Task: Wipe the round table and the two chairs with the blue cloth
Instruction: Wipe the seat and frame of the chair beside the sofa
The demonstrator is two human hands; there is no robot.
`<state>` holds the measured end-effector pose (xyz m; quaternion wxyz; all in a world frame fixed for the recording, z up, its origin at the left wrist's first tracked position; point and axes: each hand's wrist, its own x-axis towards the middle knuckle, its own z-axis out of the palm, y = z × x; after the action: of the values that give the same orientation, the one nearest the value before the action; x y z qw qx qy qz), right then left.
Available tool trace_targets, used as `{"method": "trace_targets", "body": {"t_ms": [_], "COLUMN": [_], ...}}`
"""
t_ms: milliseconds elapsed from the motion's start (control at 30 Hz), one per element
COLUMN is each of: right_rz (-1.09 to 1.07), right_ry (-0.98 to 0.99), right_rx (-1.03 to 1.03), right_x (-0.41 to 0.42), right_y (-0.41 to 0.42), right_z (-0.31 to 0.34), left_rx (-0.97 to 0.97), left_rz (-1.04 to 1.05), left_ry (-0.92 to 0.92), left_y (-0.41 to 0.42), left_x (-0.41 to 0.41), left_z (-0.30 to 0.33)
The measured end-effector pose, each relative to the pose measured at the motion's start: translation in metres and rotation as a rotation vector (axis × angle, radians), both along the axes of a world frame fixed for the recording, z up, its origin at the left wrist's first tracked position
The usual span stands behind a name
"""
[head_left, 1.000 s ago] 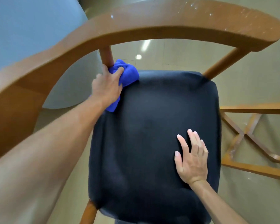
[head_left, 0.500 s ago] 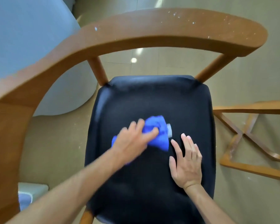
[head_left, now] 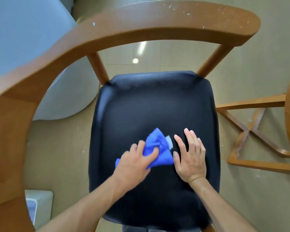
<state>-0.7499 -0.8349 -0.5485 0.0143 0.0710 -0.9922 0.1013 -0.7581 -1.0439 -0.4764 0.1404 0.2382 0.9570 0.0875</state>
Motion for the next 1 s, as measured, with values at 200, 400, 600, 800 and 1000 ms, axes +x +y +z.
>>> {"method": "trace_targets", "body": {"t_ms": [200, 400, 600, 800, 1000], "right_rz": [0.004, 0.010, 0.022, 0.056, 0.052], "right_ry": [0.018, 0.026, -0.060, -0.146, -0.190], "right_rx": [-0.012, -0.030, 0.008, 0.035, 0.033], "right_x": [0.000, 0.000, 0.003, 0.001, -0.001], "right_y": [0.000, 0.000, -0.002, 0.001, 0.003], "right_z": [-0.003, -0.001, 0.018, 0.038, 0.039], "left_rx": [-0.044, -0.018, -0.209, -0.199, -0.271], "left_rz": [-0.250, 0.184, 0.117, -0.343, 0.241], "left_ry": [0.079, 0.094, -0.145, -0.353, -0.020], "left_y": [-0.023, -0.001, 0.001, -0.030, -0.041], "left_x": [-0.032, -0.029, 0.012, 0.047, -0.057], "left_z": [-0.006, -0.014, -0.004, 0.011, 0.010]}}
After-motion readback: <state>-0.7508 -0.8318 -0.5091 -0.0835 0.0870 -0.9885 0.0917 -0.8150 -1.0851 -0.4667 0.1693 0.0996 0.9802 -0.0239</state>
